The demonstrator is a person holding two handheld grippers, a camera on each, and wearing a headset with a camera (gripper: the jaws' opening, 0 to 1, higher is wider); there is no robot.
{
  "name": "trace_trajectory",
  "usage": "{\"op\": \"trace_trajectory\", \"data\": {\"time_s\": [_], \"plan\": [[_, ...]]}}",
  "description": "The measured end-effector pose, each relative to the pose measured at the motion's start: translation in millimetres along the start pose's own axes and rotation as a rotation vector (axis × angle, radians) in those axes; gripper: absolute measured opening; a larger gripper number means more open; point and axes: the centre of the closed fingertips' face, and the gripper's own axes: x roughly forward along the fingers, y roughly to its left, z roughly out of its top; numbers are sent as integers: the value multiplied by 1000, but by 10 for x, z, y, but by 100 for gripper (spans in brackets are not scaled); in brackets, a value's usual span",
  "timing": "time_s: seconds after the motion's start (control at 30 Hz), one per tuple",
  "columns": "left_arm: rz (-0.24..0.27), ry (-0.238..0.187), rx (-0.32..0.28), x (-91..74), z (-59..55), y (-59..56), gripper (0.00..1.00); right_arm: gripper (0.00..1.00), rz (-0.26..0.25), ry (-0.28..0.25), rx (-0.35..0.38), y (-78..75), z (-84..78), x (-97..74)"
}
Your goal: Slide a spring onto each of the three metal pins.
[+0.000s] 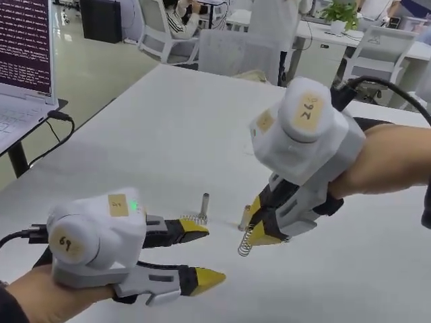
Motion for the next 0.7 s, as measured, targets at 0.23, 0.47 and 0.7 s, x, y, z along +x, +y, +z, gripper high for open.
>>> {"op": "trace_trajectory", "data": {"time_s": [0.23,0.47,0.7], "plan": [[29,1,-27,-30,-53,64,50,8,-5,-2,16,-43,-46,-6],[67,7,-55,-54,-140,158,59,8,-9,-5,25,-89,-61,-14],[106,14,-77,-131,-217,270,65,8,-9,-8,32,-133,-80,-23]]}}
